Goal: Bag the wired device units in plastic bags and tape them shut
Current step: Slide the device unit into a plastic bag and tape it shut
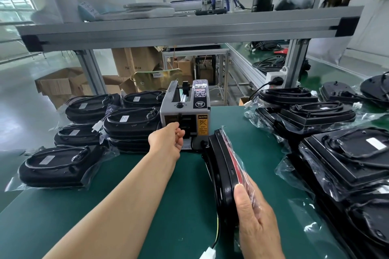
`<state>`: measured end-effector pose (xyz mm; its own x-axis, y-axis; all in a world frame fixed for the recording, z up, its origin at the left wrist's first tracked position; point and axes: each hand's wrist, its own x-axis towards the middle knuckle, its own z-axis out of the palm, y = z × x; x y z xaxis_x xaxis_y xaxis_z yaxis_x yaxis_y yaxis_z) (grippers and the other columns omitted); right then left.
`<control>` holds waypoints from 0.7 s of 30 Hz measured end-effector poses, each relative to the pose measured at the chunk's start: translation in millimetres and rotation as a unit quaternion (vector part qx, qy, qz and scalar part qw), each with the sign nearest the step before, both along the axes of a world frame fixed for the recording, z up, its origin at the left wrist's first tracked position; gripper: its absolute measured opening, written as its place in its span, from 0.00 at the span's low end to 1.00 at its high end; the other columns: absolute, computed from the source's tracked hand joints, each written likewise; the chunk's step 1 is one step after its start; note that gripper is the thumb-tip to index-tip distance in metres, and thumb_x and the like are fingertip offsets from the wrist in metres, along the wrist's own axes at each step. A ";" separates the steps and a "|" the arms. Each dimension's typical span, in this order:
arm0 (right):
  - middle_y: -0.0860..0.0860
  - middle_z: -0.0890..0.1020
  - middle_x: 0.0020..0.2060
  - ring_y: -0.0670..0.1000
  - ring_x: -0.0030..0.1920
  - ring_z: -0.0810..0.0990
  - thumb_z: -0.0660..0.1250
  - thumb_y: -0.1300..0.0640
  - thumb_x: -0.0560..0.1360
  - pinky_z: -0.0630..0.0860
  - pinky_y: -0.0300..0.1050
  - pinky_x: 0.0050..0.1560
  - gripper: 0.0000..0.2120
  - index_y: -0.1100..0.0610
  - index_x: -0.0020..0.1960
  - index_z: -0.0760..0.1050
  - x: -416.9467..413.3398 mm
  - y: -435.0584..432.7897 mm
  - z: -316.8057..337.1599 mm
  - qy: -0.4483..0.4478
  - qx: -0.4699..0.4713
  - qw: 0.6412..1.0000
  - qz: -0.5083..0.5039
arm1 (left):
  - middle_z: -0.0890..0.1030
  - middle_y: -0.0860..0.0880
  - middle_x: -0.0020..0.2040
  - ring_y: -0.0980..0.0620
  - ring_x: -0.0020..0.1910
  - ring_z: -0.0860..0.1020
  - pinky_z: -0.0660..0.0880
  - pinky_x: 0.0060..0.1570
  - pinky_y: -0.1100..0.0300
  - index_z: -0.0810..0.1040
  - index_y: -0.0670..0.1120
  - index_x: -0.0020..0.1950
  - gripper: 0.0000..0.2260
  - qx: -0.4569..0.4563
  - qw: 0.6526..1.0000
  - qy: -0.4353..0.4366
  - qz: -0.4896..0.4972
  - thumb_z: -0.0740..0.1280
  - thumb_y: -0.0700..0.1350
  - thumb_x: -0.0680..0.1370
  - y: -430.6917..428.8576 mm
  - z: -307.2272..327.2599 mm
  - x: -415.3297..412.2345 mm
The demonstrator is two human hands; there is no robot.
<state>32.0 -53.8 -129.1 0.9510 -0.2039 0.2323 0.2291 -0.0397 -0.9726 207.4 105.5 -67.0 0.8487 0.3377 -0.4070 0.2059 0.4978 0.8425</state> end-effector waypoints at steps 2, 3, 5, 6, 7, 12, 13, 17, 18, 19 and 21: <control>0.26 0.77 0.59 0.28 0.62 0.73 0.56 0.29 0.69 0.69 0.25 0.54 0.28 0.35 0.67 0.71 -0.3 0.1 -0.2 0.002 -0.002 1.000 -0.003 | 0.74 0.54 0.21 0.60 0.21 0.76 0.70 0.21 0.68 0.74 0.44 0.40 0.08 0.011 1.000 -0.006 -0.001 0.68 0.38 0.78 1.7 -4.6 -3.0; 0.26 0.77 0.59 0.28 0.62 0.73 0.56 0.29 0.69 0.69 0.24 0.55 0.29 0.36 0.67 0.71 -0.3 0.3 -0.3 0.000 -0.002 1.000 -0.004 | 0.74 0.54 0.22 0.60 0.22 0.76 0.70 0.22 0.68 0.73 0.45 0.40 0.08 0.015 1.000 -0.007 -0.003 0.68 0.38 0.78 2.9 -6.8 -5.5; 0.26 0.77 0.59 0.28 0.62 0.73 0.57 0.29 0.69 0.67 0.19 0.54 0.29 0.37 0.68 0.71 -0.1 0.6 -0.4 -0.003 -0.002 1.000 -0.003 | 0.73 0.54 0.23 0.60 0.22 0.76 0.70 0.22 0.68 0.73 0.45 0.40 0.07 0.020 1.000 -0.012 -0.013 0.67 0.39 0.78 5.1 -10.4 -11.7; 0.27 0.78 0.59 0.29 0.62 0.73 0.57 0.30 0.70 0.67 0.19 0.54 0.29 0.37 0.68 0.71 0.0 0.8 -0.7 -0.003 -0.001 1.000 -0.001 | 0.73 0.54 0.24 0.60 0.23 0.76 0.70 0.22 0.68 0.73 0.46 0.40 0.08 0.025 0.999 -0.017 -0.021 0.68 0.39 0.78 6.0 -11.6 -16.0; 0.27 0.78 0.60 0.29 0.63 0.73 0.58 0.31 0.70 0.67 0.19 0.55 0.29 0.38 0.69 0.71 0.3 0.9 -1.1 -0.004 0.004 1.000 0.003 | 0.74 0.54 0.24 0.60 0.23 0.76 0.71 0.23 0.67 0.74 0.46 0.39 0.08 0.029 0.999 -0.026 -0.031 0.68 0.39 0.78 7.3 -12.8 -20.7; 0.30 0.79 0.60 0.30 0.63 0.74 0.61 0.37 0.75 0.66 0.19 0.57 0.25 0.41 0.70 0.71 1.2 2.0 -1.2 -0.014 0.020 1.000 0.013 | 0.79 0.52 0.28 0.58 0.25 0.78 0.73 0.24 0.66 0.79 0.45 0.39 0.06 0.057 0.995 -0.076 -0.041 0.72 0.40 0.76 12.8 -12.4 -38.0; 0.30 0.79 0.60 0.30 0.63 0.74 0.61 0.39 0.77 0.66 0.19 0.56 0.23 0.42 0.70 0.71 1.3 2.5 -1.6 -0.012 0.026 0.999 0.015 | 0.80 0.51 0.30 0.58 0.26 0.78 0.73 0.24 0.67 0.80 0.45 0.40 0.05 0.069 0.994 -0.073 -0.030 0.73 0.40 0.76 13.7 -10.7 -36.8; 0.29 0.79 0.60 0.30 0.63 0.74 0.60 0.40 0.77 0.66 0.19 0.56 0.23 0.42 0.70 0.71 0.6 2.6 -1.1 -0.012 0.030 0.999 0.016 | 0.80 0.51 0.34 0.60 0.25 0.78 0.70 0.22 0.68 0.79 0.46 0.41 0.05 0.056 0.998 -0.020 -0.019 0.71 0.42 0.77 13.9 -4.2 -21.4; 0.29 0.79 0.60 0.30 0.63 0.74 0.60 0.40 0.75 0.66 0.19 0.56 0.24 0.42 0.70 0.72 0.2 2.2 -0.5 -0.013 0.026 0.999 0.013 | 0.80 0.51 0.34 0.60 0.24 0.77 0.69 0.21 0.68 0.78 0.46 0.41 0.06 0.043 0.999 -0.009 -0.021 0.71 0.42 0.78 12.9 -3.2 -17.5; 0.28 0.78 0.60 0.30 0.63 0.74 0.60 0.40 0.75 0.66 0.19 0.56 0.24 0.41 0.70 0.72 -0.1 1.7 0.1 -0.014 0.024 1.000 0.011 | 0.80 0.51 0.33 0.61 0.23 0.77 0.69 0.21 0.68 0.78 0.45 0.41 0.06 0.034 0.999 -0.001 -0.022 0.71 0.42 0.78 11.5 -2.4 -13.9; 0.29 0.78 0.60 0.30 0.63 0.73 0.60 0.37 0.74 0.66 0.19 0.56 0.25 0.40 0.70 0.72 -0.5 1.2 0.8 -0.018 0.021 1.000 0.013 | 0.80 0.51 0.33 0.60 0.22 0.77 0.69 0.21 0.68 0.79 0.44 0.42 0.06 0.026 0.999 0.005 -0.021 0.71 0.42 0.78 7.9 -0.4 -8.1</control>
<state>31.5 -52.5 -128.3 0.9473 -0.1891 0.2585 0.2647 0.0077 -0.9643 199.3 113.5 -67.4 0.8586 0.3226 -0.3984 0.2343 0.4443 0.8647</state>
